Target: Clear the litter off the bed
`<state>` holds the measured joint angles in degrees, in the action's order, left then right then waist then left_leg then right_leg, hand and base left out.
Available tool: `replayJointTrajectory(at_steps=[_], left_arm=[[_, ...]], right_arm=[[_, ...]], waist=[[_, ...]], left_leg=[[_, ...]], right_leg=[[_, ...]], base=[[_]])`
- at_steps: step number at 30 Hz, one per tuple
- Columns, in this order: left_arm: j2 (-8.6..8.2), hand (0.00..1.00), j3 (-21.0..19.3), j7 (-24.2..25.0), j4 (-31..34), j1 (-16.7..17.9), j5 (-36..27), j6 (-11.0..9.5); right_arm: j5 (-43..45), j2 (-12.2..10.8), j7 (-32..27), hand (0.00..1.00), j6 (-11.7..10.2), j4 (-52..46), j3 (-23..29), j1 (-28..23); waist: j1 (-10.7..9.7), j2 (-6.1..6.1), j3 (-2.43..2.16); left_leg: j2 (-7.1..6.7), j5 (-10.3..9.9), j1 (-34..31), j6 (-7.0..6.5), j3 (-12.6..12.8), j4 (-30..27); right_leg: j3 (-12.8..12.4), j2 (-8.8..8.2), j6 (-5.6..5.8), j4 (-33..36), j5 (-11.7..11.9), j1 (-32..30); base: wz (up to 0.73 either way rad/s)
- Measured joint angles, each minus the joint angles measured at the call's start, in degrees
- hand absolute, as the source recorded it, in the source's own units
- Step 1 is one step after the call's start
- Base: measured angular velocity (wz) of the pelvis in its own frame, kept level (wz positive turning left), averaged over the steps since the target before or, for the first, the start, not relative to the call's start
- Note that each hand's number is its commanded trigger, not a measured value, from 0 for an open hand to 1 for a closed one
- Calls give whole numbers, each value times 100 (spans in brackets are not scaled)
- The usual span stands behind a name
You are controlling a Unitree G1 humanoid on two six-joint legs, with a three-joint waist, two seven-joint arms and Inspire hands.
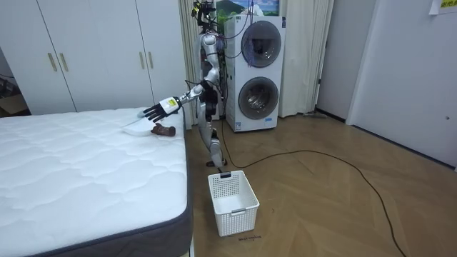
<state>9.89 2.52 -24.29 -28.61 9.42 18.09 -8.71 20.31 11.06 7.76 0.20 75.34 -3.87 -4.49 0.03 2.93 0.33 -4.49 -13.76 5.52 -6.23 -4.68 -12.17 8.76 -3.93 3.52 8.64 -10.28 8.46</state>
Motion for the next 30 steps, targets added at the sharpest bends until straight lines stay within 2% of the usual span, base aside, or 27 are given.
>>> replayJointTrajectory(at_steps=[10,16,22,28,30], left_arm=[[9,0,342,158,-217,-28,-54,1],[7,0,335,149,-492,-51,-136,3],[7,0,326,148,-849,-296,-138,11],[-23,0,342,171,-875,-481,-167,66],[-24,0,353,216,-1125,-647,-166,79]], right_arm=[[-121,-1,-15,0,54,10,-58,69],[-463,3,-166,0,-3,55,-168,131],[-490,2,-289,0,-8,68,-190,185],[-669,3,-289,0,1,102,-422,308],[-681,1,-310,0,16,96,-439,359]], waist=[[-38,-19,-17],[-93,-61,3],[-114,-72,8],[-124,-48,13],[-131,-46,16]], left_leg=[[12,2,-108,0,62,21],[27,3,-115,2,142,25],[30,5,-366,5,169,-16],[57,14,-478,20,227,-59],[65,20,-499,31,234,-62]], right_leg=[[66,-2,0,-1,0,-151],[68,0,0,-5,0,-207],[77,2,-2,-2,-1,-436],[85,18,-44,10,19,-527],[83,25,-54,12,25,-553]], base=[[-3],[-4],[-1],[-2],[-2]])
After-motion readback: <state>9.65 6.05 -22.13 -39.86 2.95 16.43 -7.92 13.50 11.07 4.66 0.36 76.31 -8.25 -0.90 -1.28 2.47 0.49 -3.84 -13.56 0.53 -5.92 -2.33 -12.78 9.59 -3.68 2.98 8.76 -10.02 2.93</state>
